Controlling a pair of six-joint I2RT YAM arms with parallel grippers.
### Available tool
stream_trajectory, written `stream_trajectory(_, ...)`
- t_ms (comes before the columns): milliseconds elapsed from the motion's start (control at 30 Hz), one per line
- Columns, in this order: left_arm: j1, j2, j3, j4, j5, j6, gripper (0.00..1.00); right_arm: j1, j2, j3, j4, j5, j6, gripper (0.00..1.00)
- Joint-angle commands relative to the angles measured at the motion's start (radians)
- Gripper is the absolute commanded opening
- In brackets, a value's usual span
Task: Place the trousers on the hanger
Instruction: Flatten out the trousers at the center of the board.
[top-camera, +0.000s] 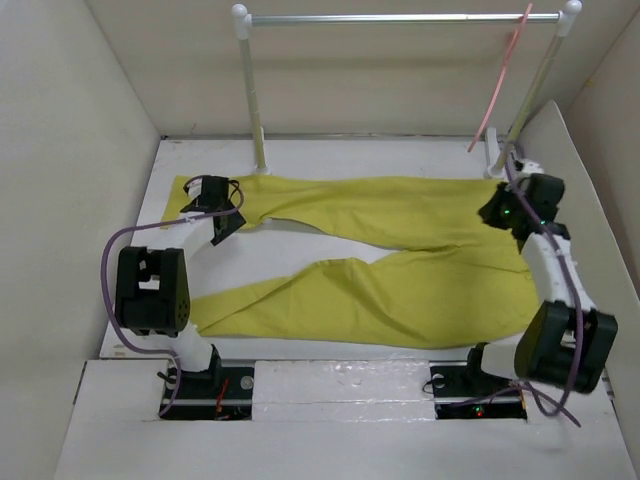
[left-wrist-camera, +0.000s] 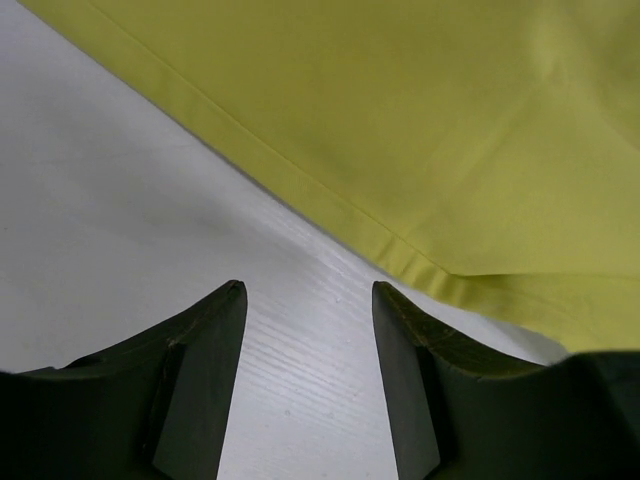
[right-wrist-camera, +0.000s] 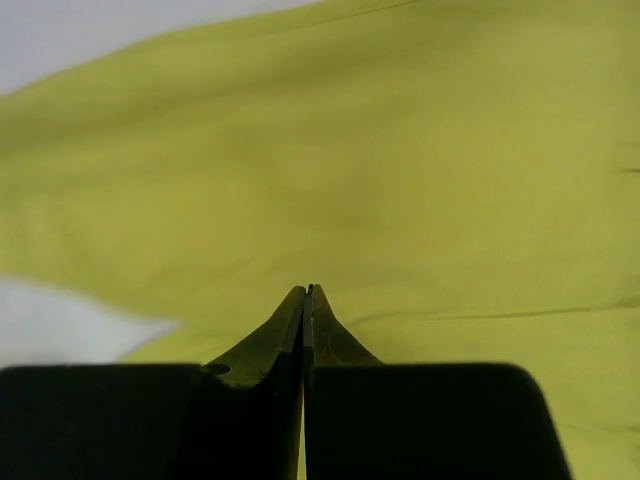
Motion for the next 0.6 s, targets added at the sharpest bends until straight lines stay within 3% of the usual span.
stream_trajectory(0, 0.013, -0.111, 0.036, -0.059, -0.023, -0.032, 0.48, 0.219, -0.175, -0.148, 0.074, -0.106, 0.02, 0.0)
stream_trajectory(133, 0.013, -0.267, -0.056, -0.134, 0.047, -0.04, 0.44, 0.562, -0.225, -0.181, 0.01, -0.082, -0.032, 0.0)
stream_trajectory(167, -0.045, -0.29, -0.071, -0.189, 0.053, -0.04, 0.41, 0.621, -0.223, -0.179, -0.003, -0.055, -0.046, 0.0)
stream_trajectory(200, -0.086, -0.343, -0.105, -0.214, 0.058, -0.034, 0.33, 0.716, -0.221, -0.177, -0.006, -0.056, -0.05, 0.15)
stream_trajectory(300, -0.296, -0.44, -0.153, -0.28, -0.031, -0.118, 0.3, 0.83, -0.186, -0.159, 0.011, -0.137, -0.064, 0.37)
stream_trajectory(367, -0.323, -0.477, -0.135, -0.294, -0.106, -0.199, 0.29, 0.986, -0.122, -0.104, 0.042, -0.194, -0.111, 0.34)
stream_trajectory(433, -0.26, -0.54, -0.102, -0.267, -0.091, -0.206, 0.17, 1.185, -0.059, -0.009, 0.039, -0.177, -0.191, 0.24)
stream_trajectory(500, -0.167, -0.581, 0.0, -0.241, -0.056, -0.158, 0.0, 1.302, 0.054, 0.071, 0.013, -0.117, -0.256, 0.21)
stream_trajectory(567, -0.133, -0.594, 0.141, -0.26, -0.081, -0.1, 0.0, 1.406, 0.174, 0.176, 0.014, -0.056, -0.309, 0.2)
